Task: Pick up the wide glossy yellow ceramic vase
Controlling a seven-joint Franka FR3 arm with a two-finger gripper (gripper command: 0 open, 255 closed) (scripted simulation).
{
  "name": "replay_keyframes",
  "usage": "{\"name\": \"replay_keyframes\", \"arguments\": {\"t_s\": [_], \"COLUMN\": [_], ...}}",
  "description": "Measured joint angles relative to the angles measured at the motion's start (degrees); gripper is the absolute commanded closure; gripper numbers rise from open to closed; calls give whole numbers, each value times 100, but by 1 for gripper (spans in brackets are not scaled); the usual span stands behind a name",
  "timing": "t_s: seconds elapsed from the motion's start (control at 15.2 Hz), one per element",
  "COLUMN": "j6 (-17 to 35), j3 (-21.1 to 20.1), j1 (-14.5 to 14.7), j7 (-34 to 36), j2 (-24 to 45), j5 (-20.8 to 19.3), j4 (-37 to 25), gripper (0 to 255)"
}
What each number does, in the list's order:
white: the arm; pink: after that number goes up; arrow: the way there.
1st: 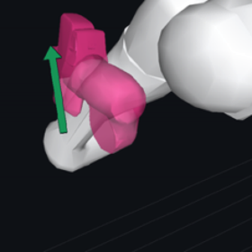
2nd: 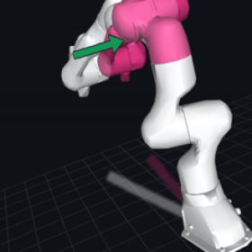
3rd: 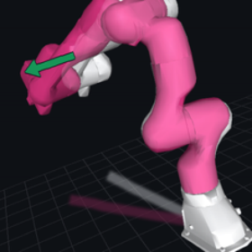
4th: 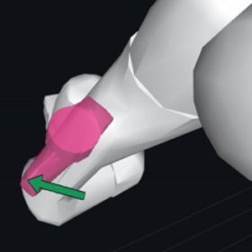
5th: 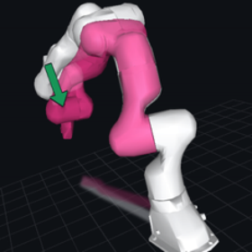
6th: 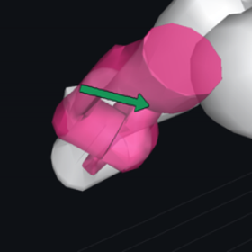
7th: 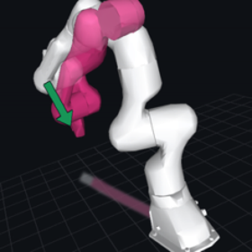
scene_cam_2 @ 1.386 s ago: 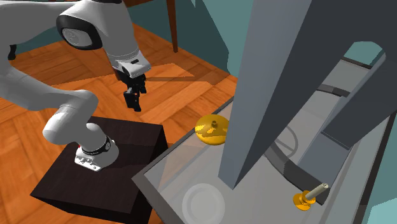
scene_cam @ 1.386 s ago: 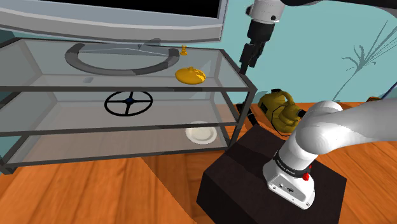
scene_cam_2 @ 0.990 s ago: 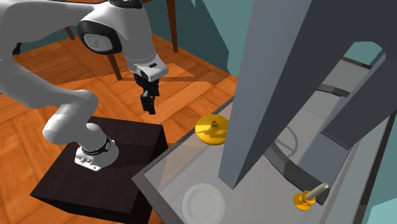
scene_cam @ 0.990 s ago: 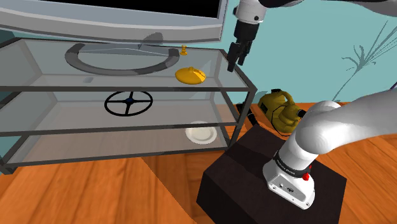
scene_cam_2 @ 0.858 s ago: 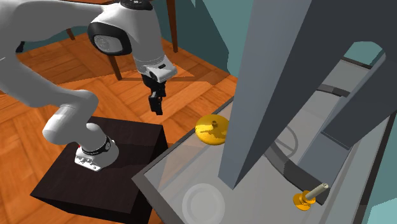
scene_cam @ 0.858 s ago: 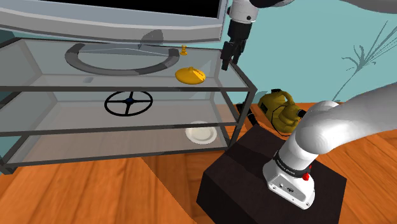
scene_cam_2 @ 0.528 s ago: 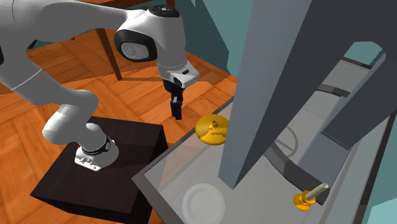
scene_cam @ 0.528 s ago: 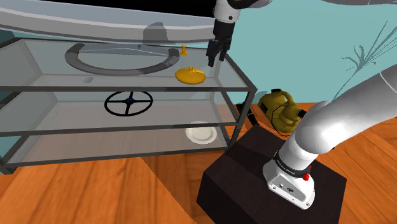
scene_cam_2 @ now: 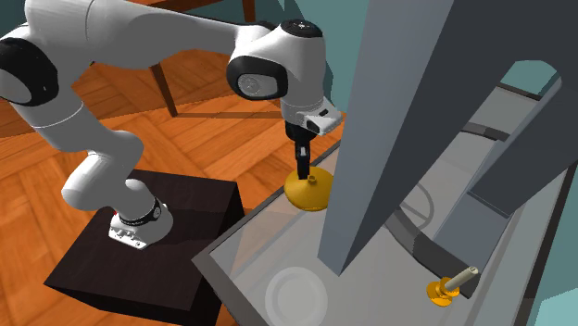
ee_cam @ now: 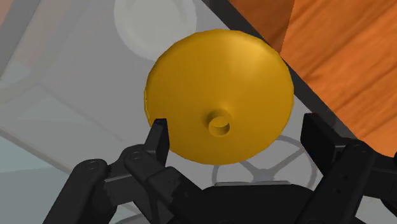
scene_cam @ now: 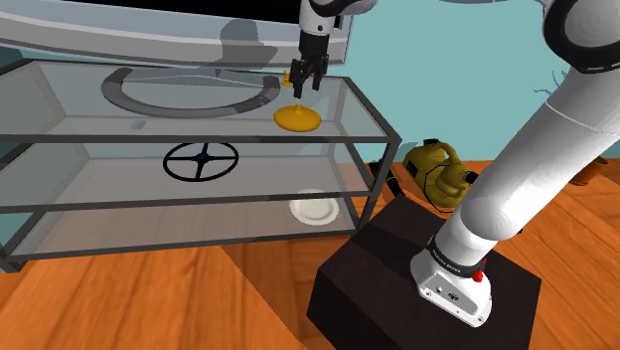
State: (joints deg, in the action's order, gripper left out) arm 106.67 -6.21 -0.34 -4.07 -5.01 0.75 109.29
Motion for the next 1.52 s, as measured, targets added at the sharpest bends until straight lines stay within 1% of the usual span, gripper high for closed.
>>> {"name": "replay_keyframes", "arguments": {"t_s": [0.13, 0.2, 0.73, 0.79, 1.52], "j6": [-17, 14, 541, 564, 544], "j3": [-8, -7, -17, -16, -14], "j1": [0, -1, 10, 9, 8], "j7": [7, 7, 29, 29, 26], "j2": [443, 542, 721, 720, 708], "j5": [-51, -64, -88, -87, -86], "j4": [-476, -548, -205, -182, -194], "gripper": [0, 0, 0, 255, 255]}}
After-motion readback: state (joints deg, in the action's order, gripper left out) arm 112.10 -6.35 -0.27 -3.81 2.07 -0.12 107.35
